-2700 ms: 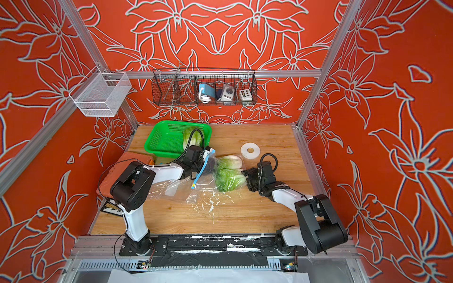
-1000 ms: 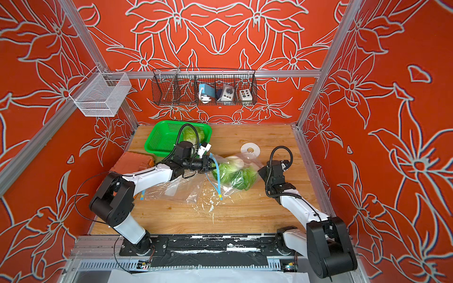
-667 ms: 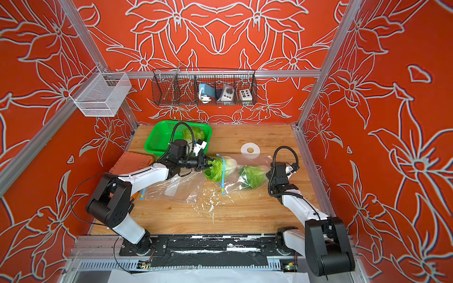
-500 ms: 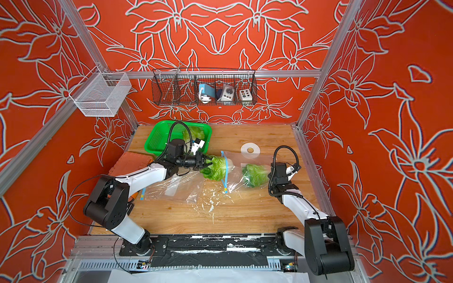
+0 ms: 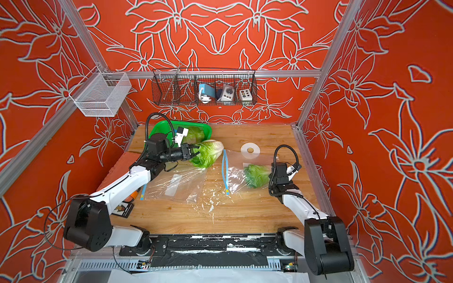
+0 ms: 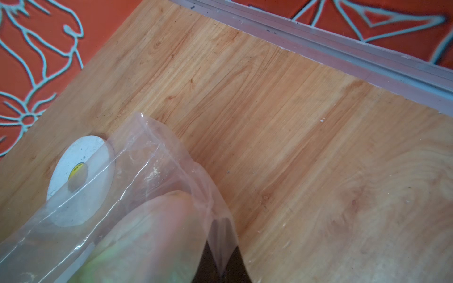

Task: Open the zip-top bag and take out the chinese cabbages
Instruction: Place the Chinese cabbage in the basket.

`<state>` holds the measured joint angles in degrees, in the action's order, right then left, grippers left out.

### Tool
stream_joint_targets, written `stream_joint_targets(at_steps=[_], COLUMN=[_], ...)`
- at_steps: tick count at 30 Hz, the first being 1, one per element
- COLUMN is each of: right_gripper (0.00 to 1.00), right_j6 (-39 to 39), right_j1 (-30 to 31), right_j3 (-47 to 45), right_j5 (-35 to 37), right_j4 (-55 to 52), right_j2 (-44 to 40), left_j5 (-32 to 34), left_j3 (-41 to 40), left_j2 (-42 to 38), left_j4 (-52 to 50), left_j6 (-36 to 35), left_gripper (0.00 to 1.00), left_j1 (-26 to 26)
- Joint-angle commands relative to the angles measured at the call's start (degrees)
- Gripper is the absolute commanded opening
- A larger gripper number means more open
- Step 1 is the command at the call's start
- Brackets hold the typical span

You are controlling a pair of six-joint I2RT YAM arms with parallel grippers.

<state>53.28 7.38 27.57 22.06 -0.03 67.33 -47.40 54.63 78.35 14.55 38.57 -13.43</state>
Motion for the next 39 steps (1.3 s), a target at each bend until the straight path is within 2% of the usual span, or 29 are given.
stream_joint_targets(at_steps=[1,7,10,13,23,28,33,34,36,37,39], right_gripper=[0.00,0.00,0.00,0.00,0.00,0.00,0.00,0.00,0.00,0.00,0.00], right_j6=[-0.68,-1.16,-1.03,-1.39,-1.63,-1.34,-1.28,-1.25,-1.23,-1.29,-1.43], right_j1=[-0.57,-0.77,-0.85,-1.03,-2.25,-2.63,-2.83,-2.93,-2.94,-2.99,-3.11], right_j3=[0.31,0.68,0.82,1.08,1.15,1.33,2.00,2.17,2.43,2.62,2.91], right_j5=[0.62,0.00,-0.53,-0.73,-2.24,-3.15,-3.95,-4.05,-4.20,-4.35,-4.56], right_j4=[-0.37,-0.41,-0.48,-0.67,-0.41,-0.10,-0.01,0.03,0.03,0.03,0.10], right_j2=[-0.09,-0.45,-0.33,-0.52,-0.25,0.42,1.30,1.48,1.73,1.89,2.06], left_j5=[6.34,12.96,12.41,11.86,17.77,13.77,11.17,11.86,13.29,14.29,16.88], left_j3=[0.80,-1.08,-1.82,-0.79,-0.54,4.42,10.16,10.75,11.37,11.17,9.82], left_j2=[-2.86,-2.88,-0.60,2.10,8.97,16.94,24.87,25.71,26.25,25.88,24.41], left_j4=[1.27,7.37,10.99,10.17,12.04,12.10,9.39,8.54,5.83,4.68,4.11], left_j6=[-6.76,-15.72,-18.42,-21.93,-33.02,-34.95,-34.90,-34.20,-33.74,-33.53,-32.53], left_gripper=[0.00,0.00,0.00,0.00,0.00,0.00,0.00,0.03,0.14,0.21,0.42], left_j1=[2.87,9.06,12.06,13.77,19.14,21.81,22.13,22.13,22.13,22.15,22.18])
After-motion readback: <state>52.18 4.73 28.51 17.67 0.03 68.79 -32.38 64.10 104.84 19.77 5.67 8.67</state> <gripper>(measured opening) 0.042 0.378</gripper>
